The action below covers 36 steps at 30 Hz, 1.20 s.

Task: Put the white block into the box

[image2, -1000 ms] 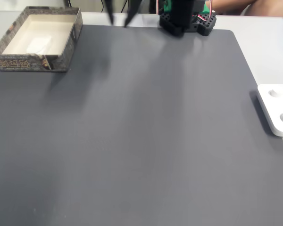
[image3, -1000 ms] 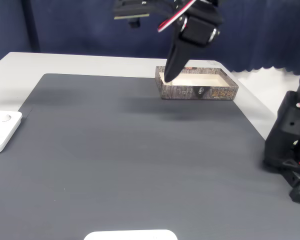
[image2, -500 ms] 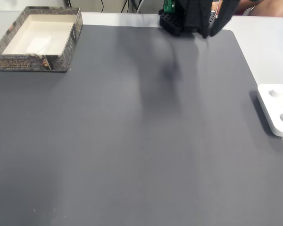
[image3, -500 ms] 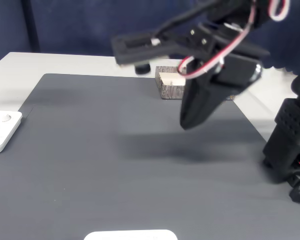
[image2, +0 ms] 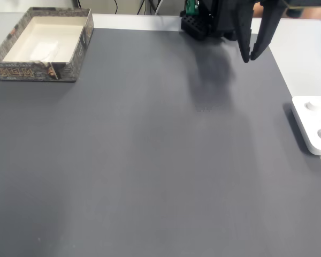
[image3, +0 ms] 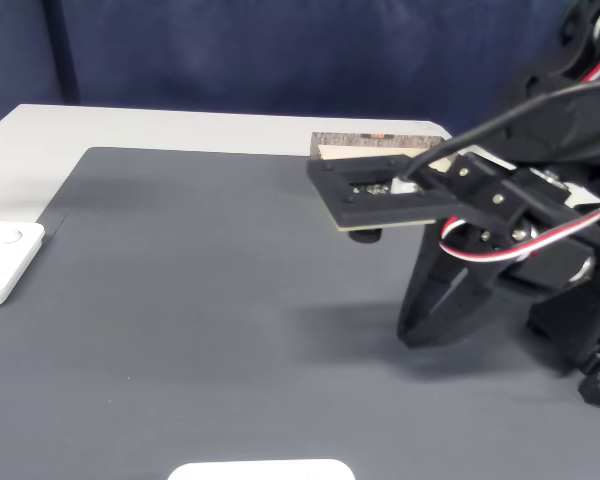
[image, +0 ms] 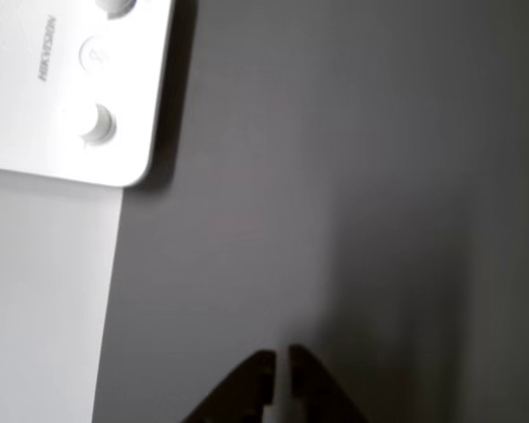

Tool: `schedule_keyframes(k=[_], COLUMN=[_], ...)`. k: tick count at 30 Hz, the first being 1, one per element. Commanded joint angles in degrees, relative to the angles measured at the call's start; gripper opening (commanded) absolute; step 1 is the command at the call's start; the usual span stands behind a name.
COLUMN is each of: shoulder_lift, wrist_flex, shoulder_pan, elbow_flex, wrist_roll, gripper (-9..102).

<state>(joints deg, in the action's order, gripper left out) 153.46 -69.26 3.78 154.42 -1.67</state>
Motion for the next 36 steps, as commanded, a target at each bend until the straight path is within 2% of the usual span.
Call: schedule_keyframes(k=[1, 11, 24, 36], shoulder_lift=[4.75, 8.96, 24.35, 34.63], wrist_flex=[0.97, 1.49, 2.46, 2.46], shoulder_pan=[-1.05, -0.97, 0.35, -4.39], elbow_flex=[1.05, 3.87, 13.71, 21.45], wrist_roll=[-0.26, -0.53, -1.76, -1.58], gripper=[-2, -2, -2, -2])
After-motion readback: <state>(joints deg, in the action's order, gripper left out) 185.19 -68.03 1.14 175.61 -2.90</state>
